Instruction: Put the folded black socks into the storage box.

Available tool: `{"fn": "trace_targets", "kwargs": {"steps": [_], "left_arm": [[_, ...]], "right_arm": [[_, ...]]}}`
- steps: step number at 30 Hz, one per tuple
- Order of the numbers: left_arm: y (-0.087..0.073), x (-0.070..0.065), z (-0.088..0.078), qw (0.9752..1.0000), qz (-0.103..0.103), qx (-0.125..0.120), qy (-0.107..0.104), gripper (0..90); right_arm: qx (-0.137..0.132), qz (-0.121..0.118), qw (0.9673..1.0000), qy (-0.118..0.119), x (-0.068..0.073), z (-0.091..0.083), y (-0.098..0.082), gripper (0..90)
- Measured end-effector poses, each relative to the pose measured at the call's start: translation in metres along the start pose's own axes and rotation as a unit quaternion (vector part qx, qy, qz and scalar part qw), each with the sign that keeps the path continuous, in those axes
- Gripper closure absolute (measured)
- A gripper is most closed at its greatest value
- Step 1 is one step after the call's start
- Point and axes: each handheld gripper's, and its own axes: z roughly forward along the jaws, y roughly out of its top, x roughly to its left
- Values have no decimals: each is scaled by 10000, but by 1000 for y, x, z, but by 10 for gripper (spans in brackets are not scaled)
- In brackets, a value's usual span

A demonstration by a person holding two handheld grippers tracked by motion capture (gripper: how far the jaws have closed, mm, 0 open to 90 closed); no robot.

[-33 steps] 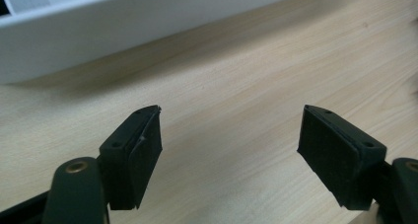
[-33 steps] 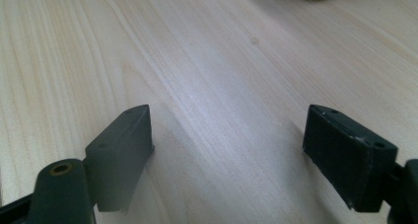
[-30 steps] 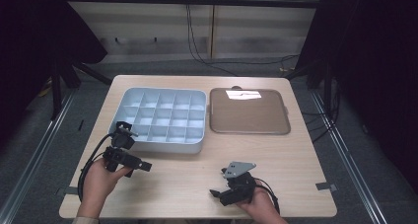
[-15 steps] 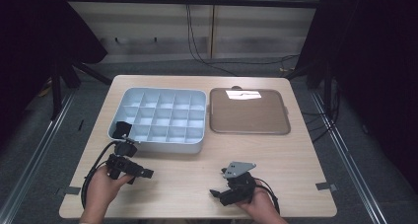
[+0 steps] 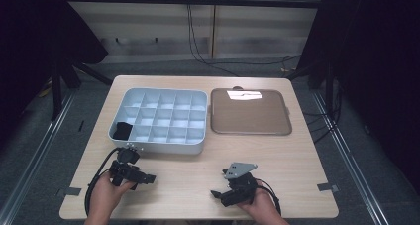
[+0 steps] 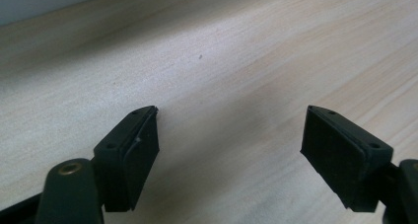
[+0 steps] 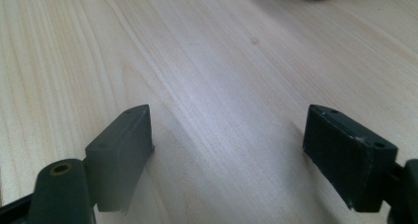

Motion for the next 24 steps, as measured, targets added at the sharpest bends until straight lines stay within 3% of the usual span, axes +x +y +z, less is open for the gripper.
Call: {"fn": "trace_targets", "kwargs": {"steps": [11,14,17,22,24], "left_arm": [[-8,-5,3,9991,255,-317,87,177],[-12,-9,5,9979,403,-455,239,168],[-14,-11,6,9975,419,-505,268,167],[-21,-16,9,9937,711,-677,540,156],[-22,-17,9,9933,724,-710,556,155]], "right_arm": [[-6,-1,10000,10,0,0,0,186],[-1,3,10000,2,0,0,0,186],[-2,4,10000,11,0,0,0,186],[1,3,10000,2,0,0,0,186],[-1,-1,10000,5,0,0,0,186]]}}
